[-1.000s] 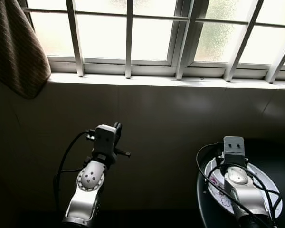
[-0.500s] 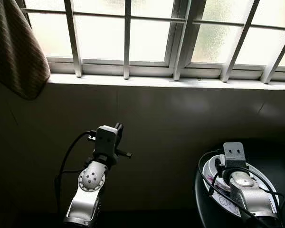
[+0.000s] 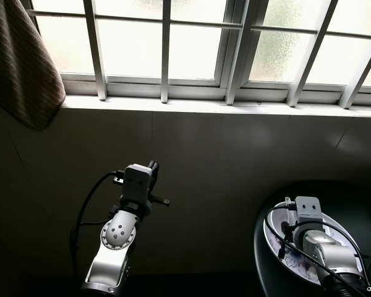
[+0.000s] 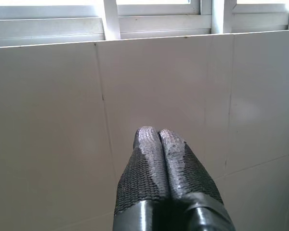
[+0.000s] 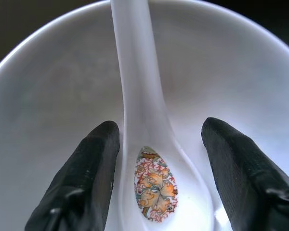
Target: Kitchen organization
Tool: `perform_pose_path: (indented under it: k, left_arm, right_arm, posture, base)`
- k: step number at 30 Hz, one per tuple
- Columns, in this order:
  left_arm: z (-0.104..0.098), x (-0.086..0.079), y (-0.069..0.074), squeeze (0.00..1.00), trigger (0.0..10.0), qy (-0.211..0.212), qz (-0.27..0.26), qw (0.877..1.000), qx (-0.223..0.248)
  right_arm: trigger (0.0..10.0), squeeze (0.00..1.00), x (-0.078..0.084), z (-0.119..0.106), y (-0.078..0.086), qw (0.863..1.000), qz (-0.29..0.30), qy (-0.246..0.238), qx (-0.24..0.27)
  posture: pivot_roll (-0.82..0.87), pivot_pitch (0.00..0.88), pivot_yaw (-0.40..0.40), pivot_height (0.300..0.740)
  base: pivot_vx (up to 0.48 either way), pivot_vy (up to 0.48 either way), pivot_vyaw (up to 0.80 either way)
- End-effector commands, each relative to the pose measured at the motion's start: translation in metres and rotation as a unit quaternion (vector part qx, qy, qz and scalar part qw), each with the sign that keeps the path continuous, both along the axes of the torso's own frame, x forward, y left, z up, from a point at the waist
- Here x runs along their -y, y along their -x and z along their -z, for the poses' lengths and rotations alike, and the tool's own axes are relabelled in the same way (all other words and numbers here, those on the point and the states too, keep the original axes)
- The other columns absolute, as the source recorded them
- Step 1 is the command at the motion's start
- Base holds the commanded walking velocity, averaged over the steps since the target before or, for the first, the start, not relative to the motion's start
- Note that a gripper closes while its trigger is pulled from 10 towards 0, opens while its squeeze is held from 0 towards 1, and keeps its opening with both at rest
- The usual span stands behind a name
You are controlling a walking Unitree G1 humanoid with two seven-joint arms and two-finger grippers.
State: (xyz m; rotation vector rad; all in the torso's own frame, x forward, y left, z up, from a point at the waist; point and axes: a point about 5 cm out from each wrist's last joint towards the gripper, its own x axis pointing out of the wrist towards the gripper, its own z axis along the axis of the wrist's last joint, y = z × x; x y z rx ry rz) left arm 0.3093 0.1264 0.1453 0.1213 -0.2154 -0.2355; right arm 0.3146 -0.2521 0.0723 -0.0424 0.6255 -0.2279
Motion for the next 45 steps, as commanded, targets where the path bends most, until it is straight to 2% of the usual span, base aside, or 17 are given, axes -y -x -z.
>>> perform_pose_path:
  k: [1,5,6,7,8,9,17,20,25,33,35,36,37,39,40,42,45]
  left_arm:
    - [0.004,0.003,-0.001,0.0,10.0,-0.006,0.004,1.0,-0.01]
    - [0.004,0.004,-0.001,0.0,10.0,-0.007,0.004,1.0,-0.011]
    - [0.004,0.003,-0.001,0.0,10.0,-0.008,0.004,1.0,-0.011]
    - [0.004,0.003,-0.001,0.0,10.0,-0.009,0.003,1.0,-0.011]
    - [0.004,0.002,-0.001,0.0,10.0,-0.009,0.002,1.0,-0.011]
    - [0.004,0.002,-0.001,0.0,10.0,-0.01,0.0,1.0,-0.011]
    - [0.005,0.001,0.0,0.0,10.0,-0.011,0.0,1.0,-0.013]
    - [0.005,0.001,-0.001,0.0,10.0,-0.011,0.0,1.0,-0.013]
    - [0.007,0.002,-0.001,0.0,10.0,-0.012,0.001,1.0,-0.016]
    - [0.007,0.002,-0.001,0.0,10.0,-0.013,-0.001,1.0,-0.016]
    - [0.007,0.001,-0.001,0.0,10.0,-0.014,-0.002,1.0,-0.016]
    - [0.007,0.001,-0.001,0.0,10.0,-0.014,-0.002,1.0,-0.016]
    - [0.008,0.001,-0.001,0.0,10.0,-0.015,-0.002,1.0,-0.016]
    - [0.008,0.001,-0.001,0.0,10.0,-0.015,-0.003,1.0,-0.017]
    - [0.008,0.001,-0.001,0.0,10.0,-0.015,-0.003,1.0,-0.017]
    - [0.009,0.001,-0.002,0.0,10.0,-0.015,-0.003,1.0,-0.017]
    - [0.008,0.002,-0.002,0.0,10.0,-0.014,-0.002,1.0,-0.015]
  right_arm:
    - [10.0,0.0,0.003,0.002,-0.001,0.999,-0.003,-0.028,-0.014]
    - [10.0,0.0,0.005,0.006,-0.001,0.998,0.003,-0.053,-0.027]
    - [6.4,0.0,0.007,0.007,-0.002,0.998,0.01,-0.06,-0.027]
    - [0.7,0.0,0.008,0.007,-0.002,0.997,0.016,-0.067,-0.027]
    - [0.7,0.0,0.009,0.007,-0.002,0.997,0.02,-0.072,-0.027]
    - [0.0,0.0,0.01,0.008,-0.003,0.996,0.028,-0.081,-0.025]
    - [0.0,0.0,0.018,0.004,-0.005,0.996,0.067,-0.06,-0.004]
    - [0.0,0.0,0.021,-0.013,-0.013,0.995,0.079,-0.038,0.051]
    - [0.0,0.0,0.004,-0.043,-0.025,0.987,0.051,-0.013,0.151]
    - [0.0,0.0,-0.012,-0.051,-0.027,0.981,0.039,-0.001,0.191]
    - [0.0,0.0,-0.02,-0.062,-0.027,0.974,0.029,0.0,0.226]
    - [0.0,0.0,-0.02,-0.062,-0.027,0.974,0.029,0.0,0.226]
    - [0.0,0.0,-0.025,-0.072,-0.028,0.966,0.014,0.005,0.257]
    - [0.0,0.0,-0.031,-0.08,-0.028,0.958,-0.001,0.009,0.286]
    - [0.0,0.0,-0.031,-0.08,-0.028,0.958,-0.001,0.009,0.286]
    - [0.0,0.0,-0.043,-0.094,-0.028,0.944,-0.036,0.015,0.329]
    - [0.0,0.0,-0.05,-0.1,-0.026,0.934,-0.055,0.04,0.351]
  posture:
    - [0.02,0.0,-0.059,0.74]
    - [0.02,0.0,-0.06,0.74]
    - [0.02,0.0,-0.06,0.74]
    - [0.02,0.0,-0.06,0.74]
    - [0.02,0.0,-0.061,0.74]
    - [0.02,0.0,-0.06,0.74]
    - [0.02,0.0,-0.059,0.74]
    - [0.02,0.0,-0.056,0.74]
    - [0.02,0.0,-0.055,0.74]
    - [0.02,0.0,-0.057,0.74]
    - [0.02,0.0,-0.057,0.74]
    - [0.02,0.0,-0.057,0.74]
    - [0.02,0.0,-0.057,0.74]
    - [0.02,0.0,-0.057,0.74]
    - [0.02,0.0,-0.057,0.74]
    - [0.02,0.0,-0.057,0.74]
    - [0.02,0.0,-0.058,0.74]
  base:
    - [0.0,0.0,0.0]
    - [0.0,0.0,0.0]
    - [0.0,0.0,0.0]
    - [0.0,0.0,0.0]
    - [0.0,0.0,0.0]
    - [0.0,0.0,0.0]
    - [0.0,0.0,0.0]
    - [0.0,0.0,0.0]
    - [0.0,0.0,0.0]
    - [0.0,0.0,0.0]
    - [0.0,0.0,0.0]
    - [0.0,0.0,0.0]
    - [0.0,0.0,0.0]
    - [0.0,0.0,0.0]
    - [0.0,0.0,0.0]
    - [0.0,0.0,0.0]
    - [0.0,0.0,0.0]
